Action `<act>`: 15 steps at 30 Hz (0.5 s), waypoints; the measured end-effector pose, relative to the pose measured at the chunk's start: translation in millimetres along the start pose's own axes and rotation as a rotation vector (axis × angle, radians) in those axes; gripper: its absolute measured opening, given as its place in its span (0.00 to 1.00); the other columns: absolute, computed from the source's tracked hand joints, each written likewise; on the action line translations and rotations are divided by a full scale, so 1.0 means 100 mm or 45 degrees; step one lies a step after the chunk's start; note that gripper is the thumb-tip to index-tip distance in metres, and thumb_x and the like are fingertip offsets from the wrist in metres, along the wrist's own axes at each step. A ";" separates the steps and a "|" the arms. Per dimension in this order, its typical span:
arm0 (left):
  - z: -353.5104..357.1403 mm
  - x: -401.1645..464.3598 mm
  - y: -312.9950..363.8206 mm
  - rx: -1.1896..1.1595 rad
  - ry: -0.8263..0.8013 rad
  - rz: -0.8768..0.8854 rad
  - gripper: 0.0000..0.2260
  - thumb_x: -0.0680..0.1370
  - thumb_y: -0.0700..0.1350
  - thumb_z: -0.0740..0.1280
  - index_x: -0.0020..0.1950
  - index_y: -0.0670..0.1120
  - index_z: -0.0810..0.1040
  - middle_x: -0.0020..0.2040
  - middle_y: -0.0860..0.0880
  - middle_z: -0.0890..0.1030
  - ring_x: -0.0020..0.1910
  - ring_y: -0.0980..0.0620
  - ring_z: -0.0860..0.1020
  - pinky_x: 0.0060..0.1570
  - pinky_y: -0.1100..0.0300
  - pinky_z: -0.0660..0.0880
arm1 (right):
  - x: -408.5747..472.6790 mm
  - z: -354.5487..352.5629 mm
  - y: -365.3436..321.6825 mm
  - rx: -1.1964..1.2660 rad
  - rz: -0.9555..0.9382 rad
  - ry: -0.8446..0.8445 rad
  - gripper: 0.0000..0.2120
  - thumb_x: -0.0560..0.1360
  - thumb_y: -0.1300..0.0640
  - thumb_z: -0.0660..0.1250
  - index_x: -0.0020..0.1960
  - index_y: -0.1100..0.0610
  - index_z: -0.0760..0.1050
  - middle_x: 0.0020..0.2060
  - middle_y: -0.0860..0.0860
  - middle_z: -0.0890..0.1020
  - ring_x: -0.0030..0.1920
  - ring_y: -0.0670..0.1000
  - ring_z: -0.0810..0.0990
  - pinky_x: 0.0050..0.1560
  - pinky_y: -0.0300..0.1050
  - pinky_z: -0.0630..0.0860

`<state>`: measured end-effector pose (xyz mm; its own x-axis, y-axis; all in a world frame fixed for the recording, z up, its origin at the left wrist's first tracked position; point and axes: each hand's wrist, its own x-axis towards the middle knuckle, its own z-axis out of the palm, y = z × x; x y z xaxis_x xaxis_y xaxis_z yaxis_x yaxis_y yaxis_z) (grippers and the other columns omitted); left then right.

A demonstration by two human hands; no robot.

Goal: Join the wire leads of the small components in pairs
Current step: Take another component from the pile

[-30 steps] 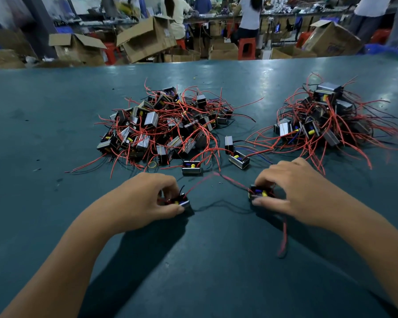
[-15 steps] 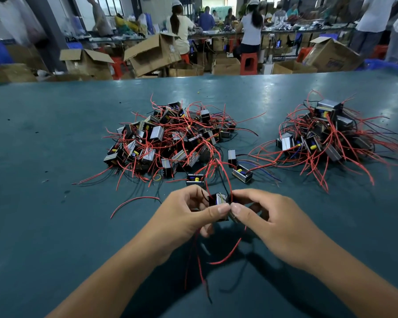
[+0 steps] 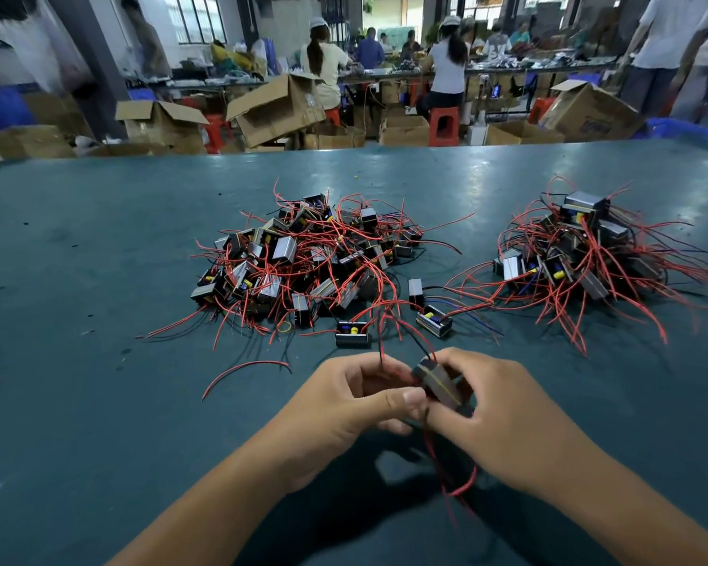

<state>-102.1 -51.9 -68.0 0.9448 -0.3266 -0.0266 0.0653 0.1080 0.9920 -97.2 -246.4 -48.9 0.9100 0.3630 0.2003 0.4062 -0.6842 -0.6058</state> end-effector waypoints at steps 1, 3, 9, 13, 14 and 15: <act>0.00 0.00 -0.01 0.059 -0.002 0.026 0.11 0.74 0.41 0.75 0.52 0.38 0.80 0.47 0.40 0.85 0.46 0.47 0.84 0.44 0.58 0.81 | 0.01 -0.02 0.02 -0.009 0.019 0.021 0.07 0.71 0.44 0.68 0.41 0.46 0.73 0.34 0.40 0.78 0.37 0.44 0.75 0.39 0.45 0.73; -0.03 0.01 -0.02 0.157 0.040 0.058 0.10 0.75 0.42 0.74 0.53 0.39 0.80 0.48 0.38 0.85 0.46 0.47 0.84 0.44 0.59 0.80 | 0.04 -0.08 0.05 -0.033 0.068 0.070 0.09 0.72 0.47 0.67 0.37 0.48 0.70 0.32 0.41 0.76 0.34 0.46 0.73 0.35 0.44 0.69; -0.14 0.06 -0.05 0.371 0.164 0.022 0.03 0.79 0.41 0.70 0.49 0.42 0.80 0.40 0.45 0.85 0.37 0.52 0.81 0.40 0.59 0.78 | 0.30 -0.53 0.20 -0.357 0.201 0.167 0.11 0.72 0.47 0.67 0.37 0.50 0.70 0.29 0.46 0.76 0.32 0.49 0.75 0.34 0.48 0.70; -0.17 0.07 -0.06 0.476 0.206 0.054 0.05 0.80 0.43 0.69 0.47 0.41 0.80 0.36 0.48 0.84 0.35 0.53 0.79 0.38 0.60 0.77 | 0.79 -1.12 0.44 -0.789 0.277 0.378 0.12 0.73 0.45 0.66 0.41 0.53 0.71 0.31 0.51 0.73 0.35 0.57 0.73 0.35 0.47 0.68; -0.17 0.07 -0.06 0.503 0.205 0.058 0.05 0.80 0.43 0.69 0.47 0.42 0.80 0.36 0.49 0.84 0.35 0.53 0.79 0.37 0.60 0.77 | 0.93 -1.28 0.51 -0.865 0.290 0.456 0.14 0.73 0.44 0.66 0.42 0.55 0.71 0.32 0.54 0.73 0.36 0.58 0.74 0.36 0.48 0.69; -0.17 0.07 -0.07 0.528 0.202 0.060 0.05 0.80 0.43 0.69 0.47 0.42 0.80 0.36 0.49 0.84 0.35 0.54 0.79 0.38 0.59 0.76 | 1.08 -1.43 0.58 -0.942 0.304 0.534 0.16 0.73 0.43 0.66 0.44 0.57 0.72 0.35 0.57 0.75 0.39 0.60 0.75 0.39 0.50 0.72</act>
<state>-90.0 -39.0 -76.9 0.9833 -0.1788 0.0331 -0.0827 -0.2772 0.9573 36.5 -337.5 47.8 0.8740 -0.0046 0.4860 0.0184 -0.9989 -0.0426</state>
